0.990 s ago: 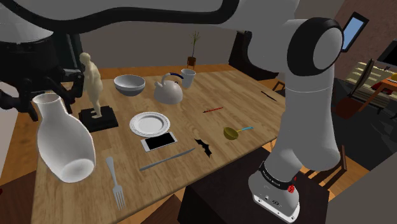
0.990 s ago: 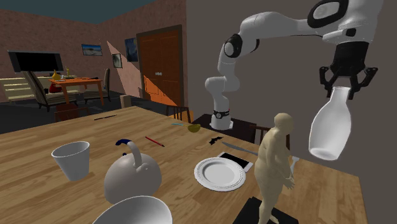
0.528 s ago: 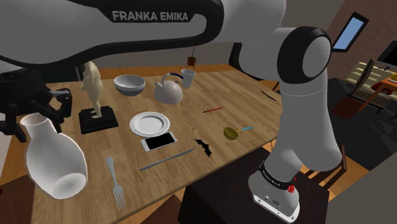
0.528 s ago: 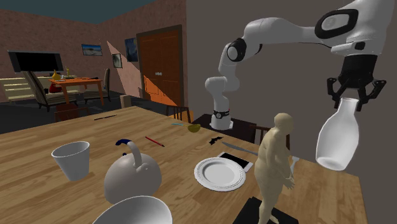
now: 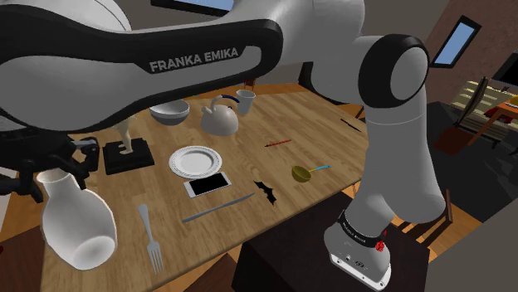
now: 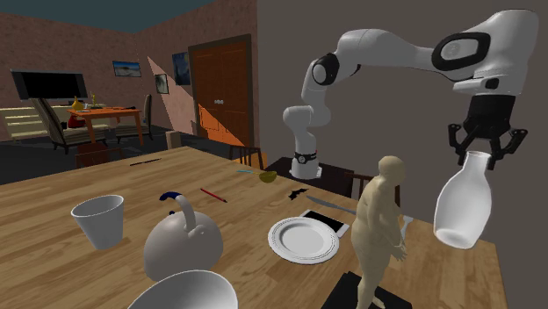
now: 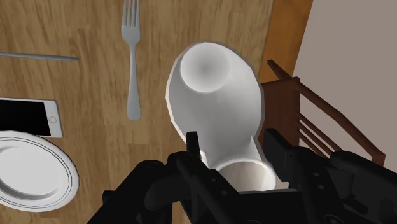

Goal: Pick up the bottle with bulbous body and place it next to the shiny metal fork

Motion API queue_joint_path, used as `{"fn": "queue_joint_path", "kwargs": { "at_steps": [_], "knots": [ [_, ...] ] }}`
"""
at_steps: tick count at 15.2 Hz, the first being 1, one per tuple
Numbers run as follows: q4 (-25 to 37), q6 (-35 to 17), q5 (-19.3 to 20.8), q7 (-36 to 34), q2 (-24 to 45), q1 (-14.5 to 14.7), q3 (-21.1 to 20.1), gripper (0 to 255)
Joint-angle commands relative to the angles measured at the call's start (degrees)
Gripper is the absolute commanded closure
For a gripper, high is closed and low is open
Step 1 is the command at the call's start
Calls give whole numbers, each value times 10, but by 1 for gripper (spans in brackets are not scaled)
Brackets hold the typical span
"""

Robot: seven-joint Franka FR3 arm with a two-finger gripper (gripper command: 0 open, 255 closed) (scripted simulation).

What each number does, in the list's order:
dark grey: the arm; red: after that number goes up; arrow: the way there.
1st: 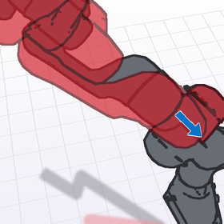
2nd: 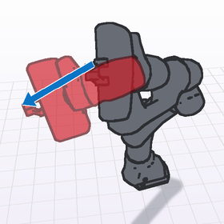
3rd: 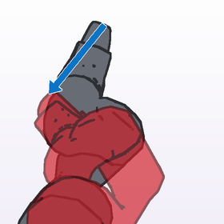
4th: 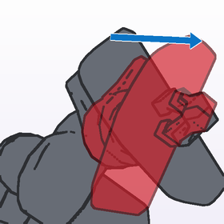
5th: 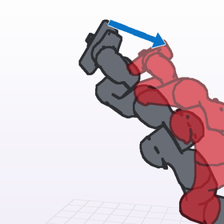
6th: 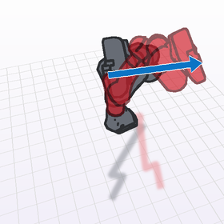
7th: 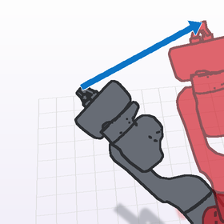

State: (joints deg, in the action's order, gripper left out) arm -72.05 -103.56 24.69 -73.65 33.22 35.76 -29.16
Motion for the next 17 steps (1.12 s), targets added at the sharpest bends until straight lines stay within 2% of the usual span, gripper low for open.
{"fn": "queue_joint_path", "kwargs": {
  "at_steps": [1,10,11,16,17],
  "knots": [
    [-17,-17,1,-4,0,-3,1,255],
    [-26,-26,3,-6,1,-4,1,255],
    [-26,-26,3,-6,1,-4,1,0],
    [-26,-26,3,-6,1,-4,1,0],
    [-12,-10,0,-4,-3,-1,0,0]
  ]
}}
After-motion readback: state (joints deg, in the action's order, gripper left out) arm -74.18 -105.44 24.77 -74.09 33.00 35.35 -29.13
